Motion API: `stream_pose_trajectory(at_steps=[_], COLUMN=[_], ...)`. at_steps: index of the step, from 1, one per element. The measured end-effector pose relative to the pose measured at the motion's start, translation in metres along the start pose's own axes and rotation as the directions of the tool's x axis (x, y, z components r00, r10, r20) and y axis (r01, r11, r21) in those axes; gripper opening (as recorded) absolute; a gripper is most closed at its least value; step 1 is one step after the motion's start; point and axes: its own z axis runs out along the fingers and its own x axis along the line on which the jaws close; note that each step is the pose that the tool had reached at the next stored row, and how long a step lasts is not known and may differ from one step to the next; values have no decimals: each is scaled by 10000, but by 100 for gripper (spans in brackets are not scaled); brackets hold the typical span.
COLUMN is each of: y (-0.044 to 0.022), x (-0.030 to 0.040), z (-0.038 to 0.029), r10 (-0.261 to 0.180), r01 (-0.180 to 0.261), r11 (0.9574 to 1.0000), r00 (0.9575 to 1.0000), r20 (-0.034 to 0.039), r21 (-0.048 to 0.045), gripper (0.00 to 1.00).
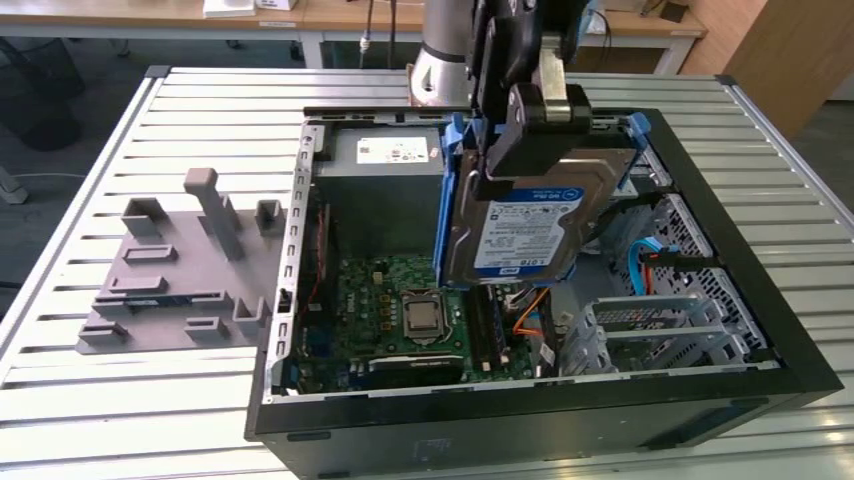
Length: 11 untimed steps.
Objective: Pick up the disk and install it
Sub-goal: 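Insert the disk into the insertion slot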
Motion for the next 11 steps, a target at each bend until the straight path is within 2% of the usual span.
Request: stream_pose_trajectory(at_steps=[3,5,11], y=[-3,-26,-188], x=[64,75,79], z=[3,6,6], r10=[0,0,1], r01=[0,0,-1], r11=[10000,10000,10000], r00=[10000,10000,10000], r20=[-2,0,-2], r21=[-1,0,-1], gripper=[36,36,36])
